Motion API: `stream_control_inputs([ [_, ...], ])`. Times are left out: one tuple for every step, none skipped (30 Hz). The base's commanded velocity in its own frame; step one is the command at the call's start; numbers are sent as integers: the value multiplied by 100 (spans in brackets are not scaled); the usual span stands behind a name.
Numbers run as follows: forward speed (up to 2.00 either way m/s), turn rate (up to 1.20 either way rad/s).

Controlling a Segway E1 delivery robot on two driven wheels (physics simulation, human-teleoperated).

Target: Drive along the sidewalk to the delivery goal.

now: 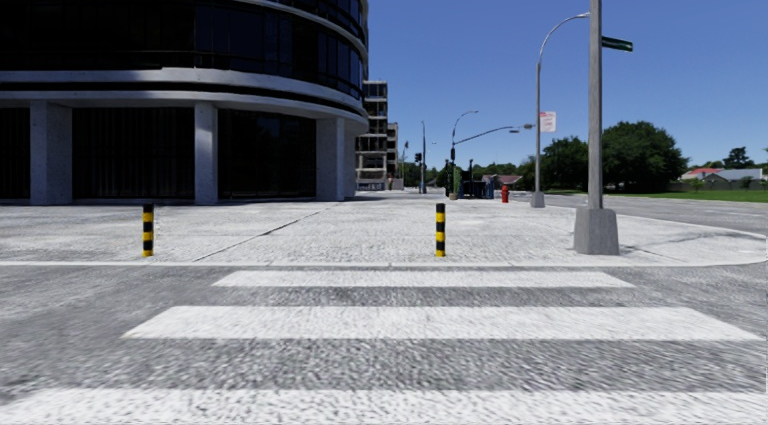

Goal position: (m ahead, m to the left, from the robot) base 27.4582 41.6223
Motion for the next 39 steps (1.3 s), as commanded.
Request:
stream_control_inputs([
  [200,21],
  [200,21],
  [200,21],
  [200,21],
  [200,21],
  [200,21],
  [200,21],
  [200,21],
  [200,21],
  [200,21],
  [200,21],
  [200,21],
  [200,21],
  [200,21],
  [200,21],
  [200,21],
  [200,21],
  [200,23],
  [200,26],
  [200,26],
  [200,26],
  [200,27],
  [200,27],
  [200,28],
  [200,28],
  [200,28],
  [200,28],
  [200,28],
  [200,28],
  [200,28],
  [200,28],
  [200,28],
  [200,28],
  [200,28],
  [200,28],
  [200,28],
  [200,28],
  [200,28],
  [200,28],
])
